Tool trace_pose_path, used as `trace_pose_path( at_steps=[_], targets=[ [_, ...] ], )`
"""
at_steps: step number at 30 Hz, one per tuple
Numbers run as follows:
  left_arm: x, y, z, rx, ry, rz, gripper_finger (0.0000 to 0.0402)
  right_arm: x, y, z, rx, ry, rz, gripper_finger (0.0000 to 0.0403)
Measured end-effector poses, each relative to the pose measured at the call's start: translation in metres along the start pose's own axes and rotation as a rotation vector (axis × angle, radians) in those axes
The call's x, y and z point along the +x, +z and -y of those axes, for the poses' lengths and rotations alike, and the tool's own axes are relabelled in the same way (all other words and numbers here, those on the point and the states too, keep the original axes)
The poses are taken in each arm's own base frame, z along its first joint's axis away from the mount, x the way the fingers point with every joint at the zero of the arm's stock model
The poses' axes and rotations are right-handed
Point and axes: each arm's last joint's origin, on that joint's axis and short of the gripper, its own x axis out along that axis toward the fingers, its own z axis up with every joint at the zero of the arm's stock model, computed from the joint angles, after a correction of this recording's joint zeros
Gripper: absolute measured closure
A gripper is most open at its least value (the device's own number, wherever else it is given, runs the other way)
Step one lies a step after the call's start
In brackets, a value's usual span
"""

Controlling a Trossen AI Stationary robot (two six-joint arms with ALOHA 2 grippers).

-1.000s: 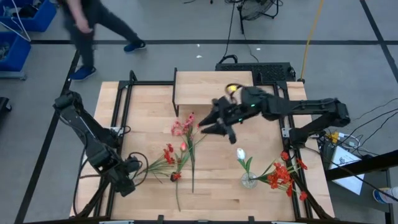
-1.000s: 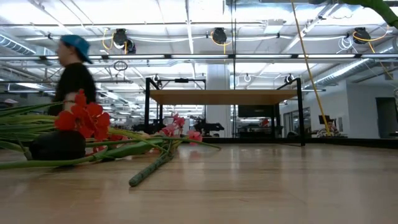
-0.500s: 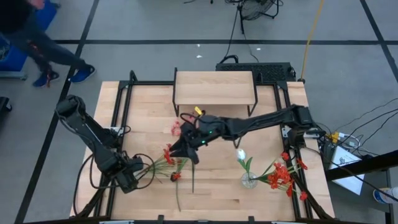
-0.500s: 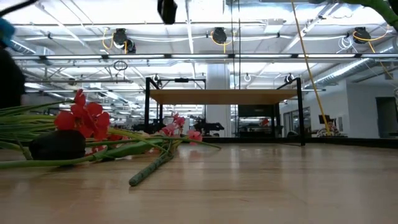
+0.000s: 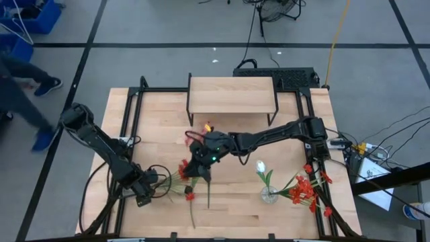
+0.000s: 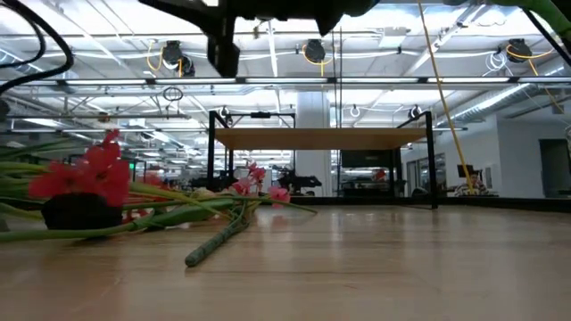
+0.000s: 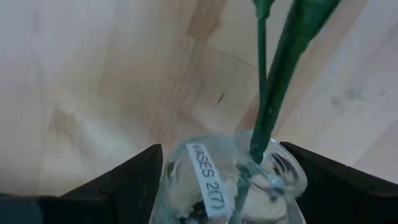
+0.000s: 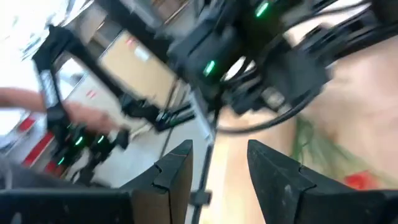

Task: Pick and place flowers into a vace then onto a shelf
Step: Put the orange flowers into the left transparent vase

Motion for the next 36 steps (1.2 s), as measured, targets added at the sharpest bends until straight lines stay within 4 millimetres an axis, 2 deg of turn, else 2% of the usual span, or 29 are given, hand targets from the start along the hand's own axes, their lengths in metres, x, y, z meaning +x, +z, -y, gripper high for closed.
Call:
trace_pose_path(
  at_steps=[7, 13, 16, 20, 25, 32, 36],
  targets=[
    [0.004, 0.003, -0.003, -0.014, -0.019, -0.010, 0.0121, 0.016, -0.032, 0.014, -0.180, -0.079, -0.162, 0.0259],
    [0.004, 0.007, 0.001, -0.015, -0.067, 0.007, 0.0113, 0.032, -0.056, 0.043, -0.196, -0.118, -0.221, 0.0258],
    [0.003, 0.008, 0.003, -0.007, -0.090, 0.018, 0.0106, 0.036, -0.060, 0.049, -0.245, -0.111, -0.217, 0.0254],
    [0.003, 0.009, 0.005, 0.008, -0.107, 0.029, 0.0125, 0.041, -0.066, 0.057, -0.282, -0.158, -0.201, 0.0250],
    [0.003, 0.010, 0.005, 0.003, -0.106, 0.038, 0.0127, 0.041, -0.069, 0.062, -0.340, -0.191, -0.224, 0.0250],
    [0.002, 0.013, 0.010, 0.016, -0.146, 0.098, 0.0099, 0.039, -0.068, 0.066, -0.359, -0.244, -0.223, 0.0250],
    [0.000, 0.018, 0.013, 0.009, -0.187, 0.135, 0.0127, 0.038, -0.067, 0.067, -0.365, -0.249, -0.221, 0.0250]
  ],
)
